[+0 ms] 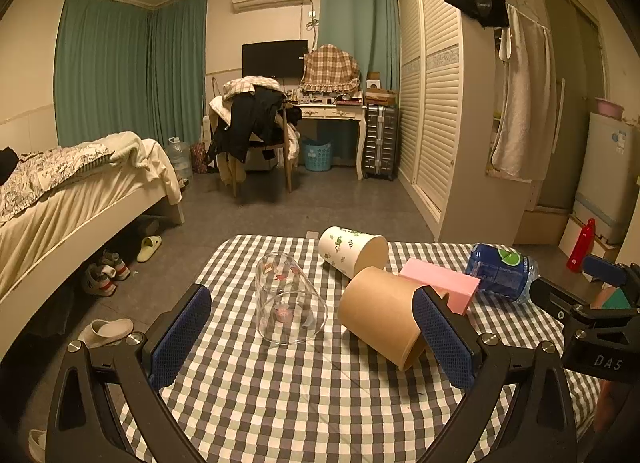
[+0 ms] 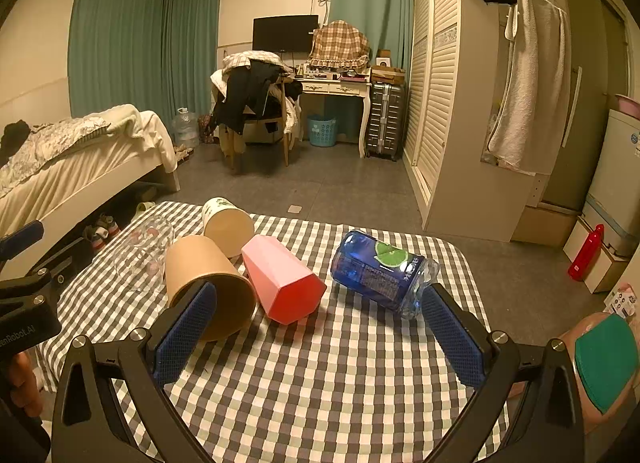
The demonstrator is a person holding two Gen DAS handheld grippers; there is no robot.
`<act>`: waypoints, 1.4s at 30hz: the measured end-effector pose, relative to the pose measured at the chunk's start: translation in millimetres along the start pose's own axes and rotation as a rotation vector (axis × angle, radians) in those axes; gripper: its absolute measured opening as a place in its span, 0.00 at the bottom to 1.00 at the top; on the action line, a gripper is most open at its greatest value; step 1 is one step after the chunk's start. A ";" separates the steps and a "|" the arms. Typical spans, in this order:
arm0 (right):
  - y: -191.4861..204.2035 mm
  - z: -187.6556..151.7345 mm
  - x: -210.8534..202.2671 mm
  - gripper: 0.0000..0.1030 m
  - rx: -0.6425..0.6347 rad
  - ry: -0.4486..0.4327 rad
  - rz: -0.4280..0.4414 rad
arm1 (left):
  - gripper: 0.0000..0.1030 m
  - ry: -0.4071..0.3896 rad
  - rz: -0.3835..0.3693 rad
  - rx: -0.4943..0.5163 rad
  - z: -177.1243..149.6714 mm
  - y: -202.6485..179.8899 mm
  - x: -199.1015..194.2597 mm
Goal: Flip cup upside down
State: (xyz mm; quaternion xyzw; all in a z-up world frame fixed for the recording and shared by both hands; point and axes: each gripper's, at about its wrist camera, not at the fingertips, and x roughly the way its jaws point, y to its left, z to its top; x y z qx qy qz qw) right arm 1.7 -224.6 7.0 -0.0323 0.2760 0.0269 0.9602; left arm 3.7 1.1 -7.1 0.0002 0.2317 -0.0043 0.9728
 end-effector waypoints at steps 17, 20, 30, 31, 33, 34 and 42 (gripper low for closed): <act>2.4 -2.6 2.3 1.00 -0.003 0.004 0.001 | 1.00 0.005 -0.002 0.001 -3.0 -1.9 1.6; 2.8 -3.2 2.7 1.00 -0.004 0.005 0.000 | 1.00 0.006 -0.003 0.001 -3.8 -2.4 2.0; 2.0 -2.5 2.9 1.00 -0.004 0.006 0.001 | 1.00 0.006 -0.002 0.001 -3.6 -2.4 2.2; 2.4 -3.0 3.1 1.00 -0.004 0.006 0.001 | 1.00 0.007 -0.002 0.001 -3.5 -2.4 2.2; 2.8 -3.2 3.4 1.00 -0.005 0.007 0.001 | 1.00 0.007 -0.002 0.001 -3.4 -2.5 2.3; 2.0 -2.4 3.0 1.00 -0.004 0.007 0.001 | 1.00 0.007 -0.002 0.001 -3.8 -2.7 2.5; 2.8 -3.0 3.6 1.00 -0.004 0.009 0.001 | 1.00 0.008 -0.002 0.001 -3.2 -2.5 2.5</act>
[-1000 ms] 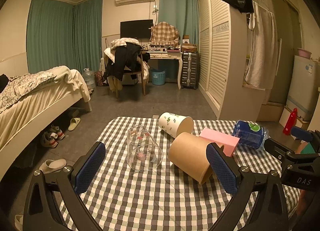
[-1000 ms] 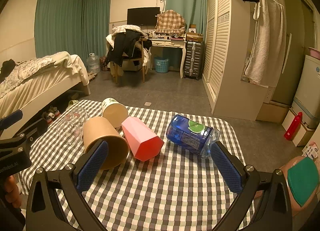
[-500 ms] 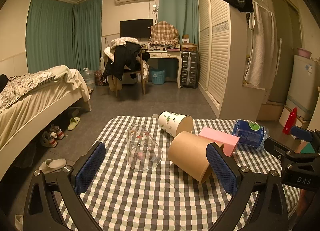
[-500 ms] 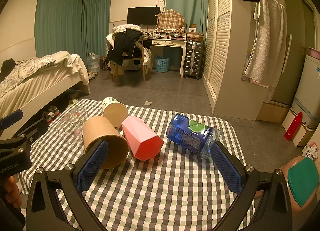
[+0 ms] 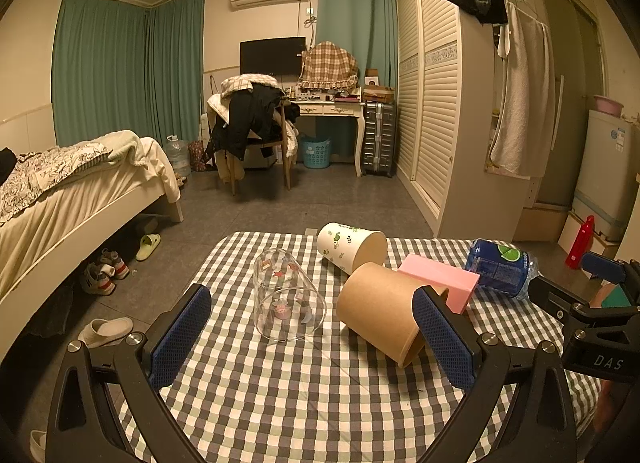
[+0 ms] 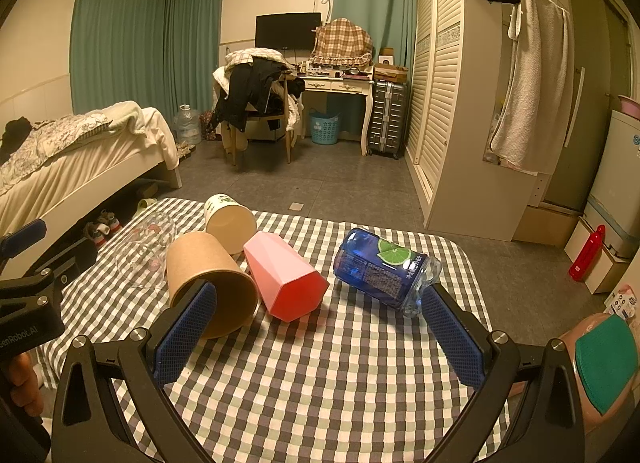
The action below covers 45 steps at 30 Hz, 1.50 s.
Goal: Flip cup upside down
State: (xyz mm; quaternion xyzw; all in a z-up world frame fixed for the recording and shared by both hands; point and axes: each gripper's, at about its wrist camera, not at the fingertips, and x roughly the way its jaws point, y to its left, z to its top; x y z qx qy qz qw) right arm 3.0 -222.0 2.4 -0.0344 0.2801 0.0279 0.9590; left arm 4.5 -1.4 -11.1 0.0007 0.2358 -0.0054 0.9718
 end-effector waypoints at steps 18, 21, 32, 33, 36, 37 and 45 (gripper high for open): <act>0.3 0.4 0.8 1.00 0.000 0.002 -0.001 | 1.00 0.003 0.001 0.001 -1.3 -0.7 0.8; -0.3 0.9 0.4 1.00 -0.001 0.003 0.000 | 1.00 0.003 0.000 0.001 -1.3 -0.7 1.0; 2.4 -9.1 5.8 1.00 -0.012 0.020 0.041 | 1.00 0.010 -0.005 -0.006 -2.6 0.8 2.2; 1.1 -6.6 4.7 1.00 -0.014 0.027 0.049 | 1.00 0.014 -0.007 -0.011 -4.1 2.5 3.6; -0.6 1.6 3.9 1.00 -0.047 0.045 0.064 | 1.00 0.026 0.001 -0.026 -7.6 9.4 9.2; -0.4 2.8 5.3 1.00 -0.065 0.052 0.067 | 1.00 0.031 0.002 -0.031 -7.8 11.0 11.3; -2.9 30.7 48.4 1.00 -0.160 0.131 0.128 | 1.00 0.070 0.029 -0.036 -16.7 7.8 27.8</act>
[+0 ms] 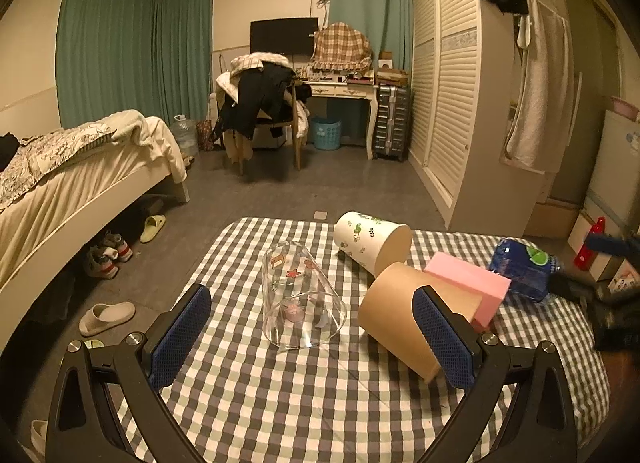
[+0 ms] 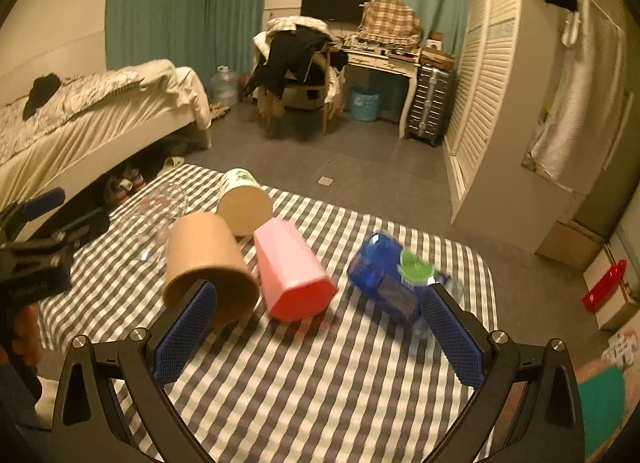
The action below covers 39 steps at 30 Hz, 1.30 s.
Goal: Flip cup upside down
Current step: 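Move the right gripper to the pink hexagonal cup and close on it, then lift the pink cup off the table with the right gripper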
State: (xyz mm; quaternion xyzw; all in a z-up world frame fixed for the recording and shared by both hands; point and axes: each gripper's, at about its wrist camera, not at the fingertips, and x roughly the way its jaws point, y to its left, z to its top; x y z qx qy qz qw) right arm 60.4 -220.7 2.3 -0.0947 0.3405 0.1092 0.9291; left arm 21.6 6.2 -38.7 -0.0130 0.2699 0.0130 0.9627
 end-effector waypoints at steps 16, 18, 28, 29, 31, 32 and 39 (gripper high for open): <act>-5.5 -1.8 103.5 0.72 -0.031 0.214 0.153 | 1.00 0.080 -0.006 0.035 17.3 -8.4 23.5; -5.9 -3.0 109.0 0.72 -0.018 0.218 0.174 | 1.00 0.084 0.000 0.037 17.8 -8.3 24.2; -6.7 -14.5 120.2 0.66 0.057 0.278 0.278 | 1.00 0.088 -0.009 0.041 19.9 -12.1 28.7; -5.8 -16.4 116.3 0.66 0.059 0.276 0.268 | 1.00 0.088 -0.009 0.040 20.9 -11.6 29.1; -4.1 -21.0 103.0 0.66 0.071 0.271 0.236 | 1.00 0.087 -0.012 0.032 22.7 -10.8 28.5; -2.1 -24.5 93.4 0.66 0.071 0.268 0.189 | 1.00 0.086 -0.015 0.026 24.2 -9.6 27.2; 30.1 -55.5 26.7 0.65 0.084 0.225 -0.034 | 1.00 0.069 -0.044 -0.009 27.4 -5.8 11.2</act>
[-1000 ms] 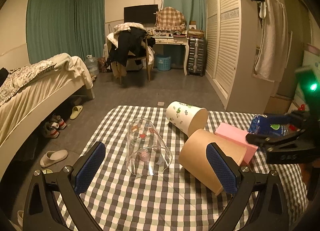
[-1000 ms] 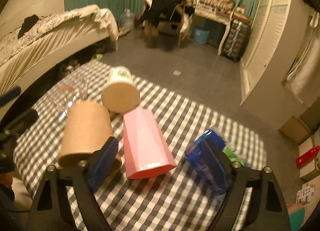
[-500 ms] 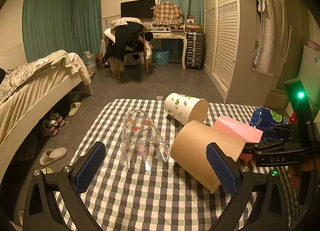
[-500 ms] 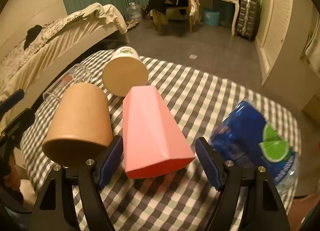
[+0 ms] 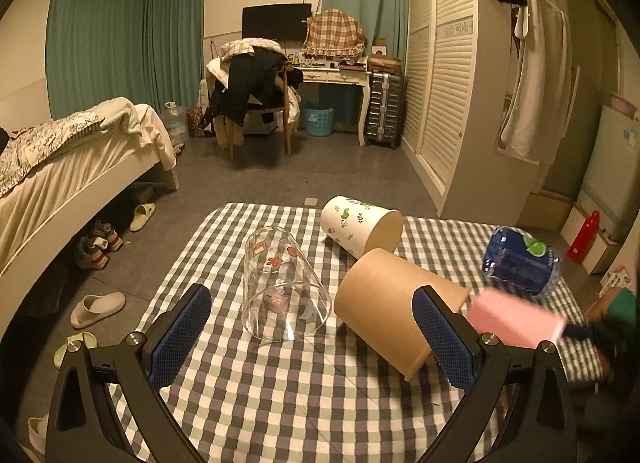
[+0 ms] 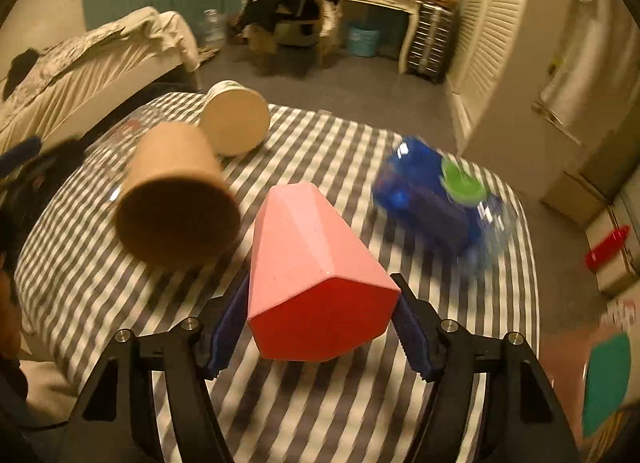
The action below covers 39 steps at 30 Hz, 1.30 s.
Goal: Flip cup upside down
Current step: 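Lift the pink cup off the table with the right gripper, then grasp the pink cup with the left gripper while the right gripper releases it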
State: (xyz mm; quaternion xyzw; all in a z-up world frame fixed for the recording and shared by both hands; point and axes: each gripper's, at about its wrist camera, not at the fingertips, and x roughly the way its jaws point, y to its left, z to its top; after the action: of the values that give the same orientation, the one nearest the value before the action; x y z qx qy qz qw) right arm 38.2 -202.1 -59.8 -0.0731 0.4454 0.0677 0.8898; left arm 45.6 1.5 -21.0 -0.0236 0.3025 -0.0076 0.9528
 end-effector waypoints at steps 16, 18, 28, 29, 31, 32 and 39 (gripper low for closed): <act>31.6 -56.9 -26.4 0.67 0.071 0.018 -0.118 | 1.00 0.010 -0.066 0.018 -10.5 -1.7 -22.8; 29.2 -53.8 -37.6 0.81 0.065 0.000 -0.114 | 1.00 0.012 -0.071 0.017 -11.8 -2.1 -23.5; -12.1 -19.6 -108.4 0.88 -0.034 -0.115 -0.165 | 1.00 0.085 -0.093 0.068 -20.7 -39.9 -21.9; -18.0 -14.9 -112.0 0.88 -0.047 -0.126 -0.183 | 1.00 0.096 -0.098 0.071 -21.6 -45.8 -23.0; -28.6 -6.4 -113.7 0.89 -0.056 -0.133 -0.207 | 1.00 0.129 -0.111 0.076 -22.6 -58.7 -22.6; -34.2 -2.2 -112.6 0.89 -0.058 -0.133 -0.213 | 1.00 0.147 -0.113 0.080 -21.9 -65.4 -21.6; -80.8 -9.4 -93.1 0.89 0.027 -0.140 -0.180 | 1.00 0.211 -0.094 0.104 -15.8 -111.3 -15.9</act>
State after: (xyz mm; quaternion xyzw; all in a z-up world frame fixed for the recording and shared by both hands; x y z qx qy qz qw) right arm -9.4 -288.3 15.0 -0.0959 0.3745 -0.0133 0.9222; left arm 23.4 -109.8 -19.2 0.0125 0.3986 -0.0703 0.9143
